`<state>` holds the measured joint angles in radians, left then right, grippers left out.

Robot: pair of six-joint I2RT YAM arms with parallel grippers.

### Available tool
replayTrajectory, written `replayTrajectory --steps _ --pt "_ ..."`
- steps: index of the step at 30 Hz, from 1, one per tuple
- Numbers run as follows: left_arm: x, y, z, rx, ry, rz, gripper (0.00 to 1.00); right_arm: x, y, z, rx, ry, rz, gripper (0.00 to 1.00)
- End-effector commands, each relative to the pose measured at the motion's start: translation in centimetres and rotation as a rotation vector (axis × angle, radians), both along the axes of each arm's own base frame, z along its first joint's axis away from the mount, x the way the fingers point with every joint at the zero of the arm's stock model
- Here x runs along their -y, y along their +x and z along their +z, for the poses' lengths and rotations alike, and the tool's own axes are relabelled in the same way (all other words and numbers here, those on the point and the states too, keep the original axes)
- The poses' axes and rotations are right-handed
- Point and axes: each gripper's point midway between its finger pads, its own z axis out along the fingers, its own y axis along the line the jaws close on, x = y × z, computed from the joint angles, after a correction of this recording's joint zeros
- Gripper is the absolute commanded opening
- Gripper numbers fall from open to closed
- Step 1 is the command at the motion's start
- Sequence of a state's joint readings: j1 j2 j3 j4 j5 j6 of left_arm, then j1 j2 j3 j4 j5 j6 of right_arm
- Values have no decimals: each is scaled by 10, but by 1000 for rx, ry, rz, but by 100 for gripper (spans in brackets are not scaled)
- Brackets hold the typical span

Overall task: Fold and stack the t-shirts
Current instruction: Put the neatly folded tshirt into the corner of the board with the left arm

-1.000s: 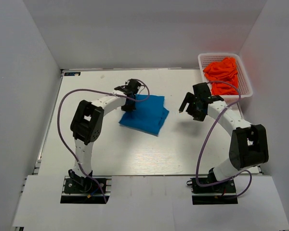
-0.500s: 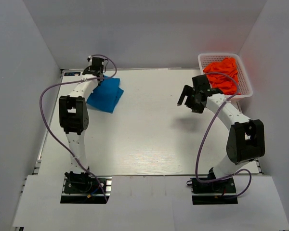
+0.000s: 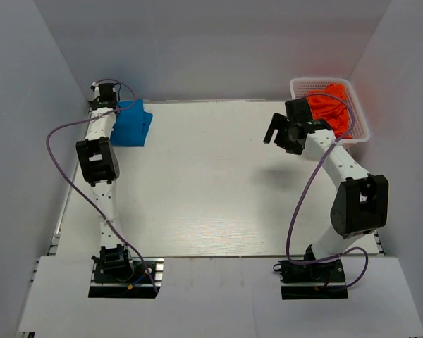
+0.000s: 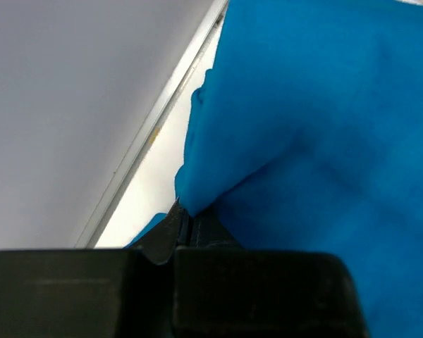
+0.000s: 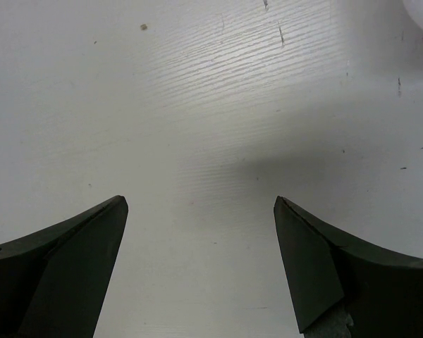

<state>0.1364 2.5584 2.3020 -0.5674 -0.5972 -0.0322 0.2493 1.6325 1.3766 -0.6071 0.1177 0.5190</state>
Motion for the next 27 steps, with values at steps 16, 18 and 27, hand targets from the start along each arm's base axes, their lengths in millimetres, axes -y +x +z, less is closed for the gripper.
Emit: replayTrajectory --steps 16,18,27 --pt "-10 12 92 233 -76 -13 100 4 -3 1 -16 -8 21 90" --pt "-5 -5 98 211 -103 8 100 -2 -4 14 32 17 45 90" --pt "119 -107 235 505 -429 -210 100 -10 -36 45 246 123 127 90"
